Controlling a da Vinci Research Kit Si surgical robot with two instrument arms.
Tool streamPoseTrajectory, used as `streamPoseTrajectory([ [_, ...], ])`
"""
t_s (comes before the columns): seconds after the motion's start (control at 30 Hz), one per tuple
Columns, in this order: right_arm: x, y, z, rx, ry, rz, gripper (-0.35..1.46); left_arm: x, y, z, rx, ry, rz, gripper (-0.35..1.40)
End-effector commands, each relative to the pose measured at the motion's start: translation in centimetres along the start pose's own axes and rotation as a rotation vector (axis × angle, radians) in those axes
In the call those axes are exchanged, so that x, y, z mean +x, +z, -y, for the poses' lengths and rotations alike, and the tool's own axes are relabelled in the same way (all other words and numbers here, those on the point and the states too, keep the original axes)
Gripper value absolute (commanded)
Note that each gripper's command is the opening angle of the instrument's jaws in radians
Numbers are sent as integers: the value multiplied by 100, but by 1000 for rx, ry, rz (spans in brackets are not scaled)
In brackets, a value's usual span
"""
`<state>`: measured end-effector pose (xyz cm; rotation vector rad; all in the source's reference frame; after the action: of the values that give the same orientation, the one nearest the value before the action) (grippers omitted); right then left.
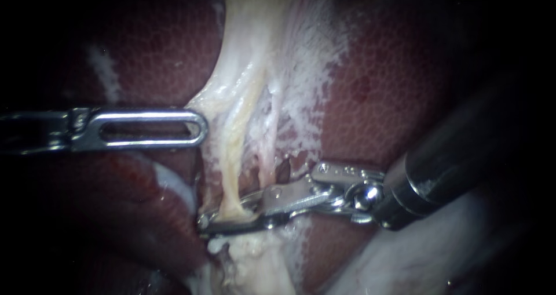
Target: Going back second clip left tube
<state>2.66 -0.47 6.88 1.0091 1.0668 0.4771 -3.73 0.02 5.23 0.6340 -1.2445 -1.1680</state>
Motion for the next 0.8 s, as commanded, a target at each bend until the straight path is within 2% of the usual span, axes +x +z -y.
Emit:
streamPoseTrajectory([
  [0.03, 0, 0, 0, 0, 0, 0, -35, 0, 0, 0, 0, 0, 0, -35],
  [0.43, 1, 2, 0, 0, 0, -1, -35, 0, 0, 0, 0, 0, 0, -35],
  [0.53, 2, 4, 0, -1, -6, -1, -1, 0, 0, 0, 0, 0, 0, -35],
  [0.63, 6, 10, 0, -3, -123, 2, 37, 0, 0, 0, -1, 0, 0, -35],
  [0.7, 8, 14, -2, -5, -193, 3, 49, 0, 0, 0, -1, 0, 0, -35],
  [0.8, 11, 18, -3, -1, -263, -1, 53, 0, 0, 1, -1, 0, 0, -35],
])
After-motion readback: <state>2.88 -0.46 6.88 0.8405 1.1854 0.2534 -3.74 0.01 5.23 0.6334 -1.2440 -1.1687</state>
